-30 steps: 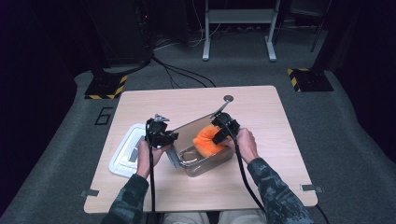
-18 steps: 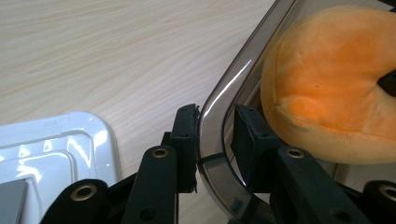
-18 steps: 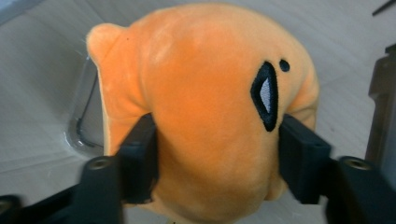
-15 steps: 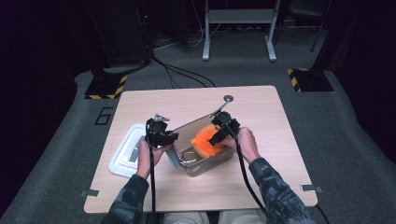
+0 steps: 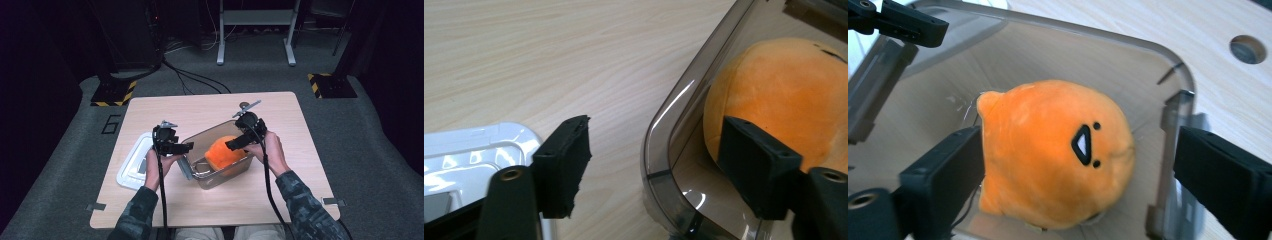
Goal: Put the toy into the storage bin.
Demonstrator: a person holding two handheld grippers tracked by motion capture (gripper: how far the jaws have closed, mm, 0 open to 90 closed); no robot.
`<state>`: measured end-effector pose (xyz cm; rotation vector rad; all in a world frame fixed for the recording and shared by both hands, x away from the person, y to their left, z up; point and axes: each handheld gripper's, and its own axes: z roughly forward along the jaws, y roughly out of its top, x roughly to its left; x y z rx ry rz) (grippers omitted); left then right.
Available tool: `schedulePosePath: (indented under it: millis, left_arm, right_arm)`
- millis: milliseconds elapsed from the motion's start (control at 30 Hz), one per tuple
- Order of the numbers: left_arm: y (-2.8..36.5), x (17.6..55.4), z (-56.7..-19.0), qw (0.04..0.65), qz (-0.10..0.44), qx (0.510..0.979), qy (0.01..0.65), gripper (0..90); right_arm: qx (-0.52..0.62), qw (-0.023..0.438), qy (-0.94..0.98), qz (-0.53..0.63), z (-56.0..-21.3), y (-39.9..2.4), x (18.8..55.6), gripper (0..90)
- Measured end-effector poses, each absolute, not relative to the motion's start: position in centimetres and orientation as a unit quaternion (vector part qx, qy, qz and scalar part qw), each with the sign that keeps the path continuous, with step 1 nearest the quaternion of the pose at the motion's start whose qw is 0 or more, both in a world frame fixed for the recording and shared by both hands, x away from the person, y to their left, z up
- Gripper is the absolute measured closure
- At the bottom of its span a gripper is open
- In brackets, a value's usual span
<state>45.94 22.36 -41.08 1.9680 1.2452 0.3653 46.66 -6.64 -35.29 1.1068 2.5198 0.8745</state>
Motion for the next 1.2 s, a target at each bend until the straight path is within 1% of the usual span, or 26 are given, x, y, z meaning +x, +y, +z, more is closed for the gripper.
schedulePosePath:
  millis: [67, 100, 167, 367, 600, 633, 667, 800, 867, 933, 967, 1000, 1100, 1133, 1167, 1200]
  left_arm:
    - [22.6, 45.9, -40.9, 0.386, 0.143, 0.769, 0.488, 21.7]
    - [22.8, 45.9, -40.8, 0.387, 0.142, 0.768, 0.490, 18.0]
    - [23.1, 45.8, -40.6, 0.390, 0.143, 0.765, 0.492, 16.3]
    - [23.9, 45.7, -40.2, 0.392, 0.148, 0.758, 0.499, 8.6]
    - [25.1, 45.5, -39.9, 0.388, 0.157, 0.760, 0.498, 3.5]
    - [25.3, 45.4, -39.9, 0.388, 0.159, 0.758, 0.500, 3.0]
    - [25.5, 45.4, -39.9, 0.389, 0.159, 0.755, 0.502, 3.0]
    - [26.3, 45.2, -39.8, 0.390, 0.161, 0.753, 0.505, 2.0]
    - [26.8, 45.1, -40.0, 0.392, 0.164, 0.752, 0.504, 1.4]
    - [27.2, 45.0, -40.0, 0.389, 0.163, 0.751, 0.508, 1.0]
    - [27.4, 44.9, -40.1, 0.391, 0.166, 0.748, 0.509, 0.6]
    - [27.7, 44.8, -40.2, 0.392, 0.165, 0.747, 0.511, 0.6]
    - [28.5, 44.6, -40.5, 0.388, 0.165, 0.746, 0.516, 0.0]
    - [28.7, 44.5, -40.7, 0.392, 0.167, 0.742, 0.517, 0.0]
    - [29.0, 44.4, -40.8, 0.388, 0.167, 0.743, 0.519, 0.0]
    - [29.2, 44.4, -40.9, 0.389, 0.167, 0.741, 0.521, 0.0]
  right_arm:
    - [0.380, 0.131, 0.862, 0.308, -34.9, -7.5, 46.2, 1.8]
    - [0.382, 0.139, 0.856, 0.318, -34.7, -8.4, 45.7, 0.0]
    - [0.383, 0.141, 0.855, 0.321, -34.5, -8.9, 45.5, 0.0]
    - [0.400, 0.173, 0.836, 0.335, -34.4, -12.0, 44.1, 0.0]
    - [0.424, 0.201, 0.812, 0.346, -35.1, -15.8, 42.3, 0.0]
    - [0.439, 0.206, 0.804, 0.345, -35.9, -17.0, 41.6, 0.0]
    - [0.439, 0.206, 0.804, 0.345, -35.9, -17.0, 41.6, 0.0]
    - [0.457, 0.219, 0.791, 0.343, -37.9, -19.0, 40.7, 0.0]
    - [0.475, 0.236, 0.777, 0.339, -39.3, -20.1, 40.1, 0.0]
    - [0.489, 0.242, 0.767, 0.338, -40.8, -21.1, 39.8, 0.0]
    - [0.506, 0.241, 0.761, 0.328, -42.5, -22.1, 39.6, 0.0]
    - [0.506, 0.241, 0.761, 0.328, -42.5, -22.1, 39.6, 0.0]
    - [0.525, 0.234, 0.754, 0.318, -45.1, -23.3, 39.4, 0.0]
    - [0.535, 0.230, 0.752, 0.310, -46.8, -24.0, 39.3, 0.0]
    - [0.535, 0.230, 0.752, 0.310, -46.8, -24.0, 39.3, 0.0]
    - [0.552, 0.216, 0.748, 0.298, -48.3, -24.4, 39.3, 0.0]
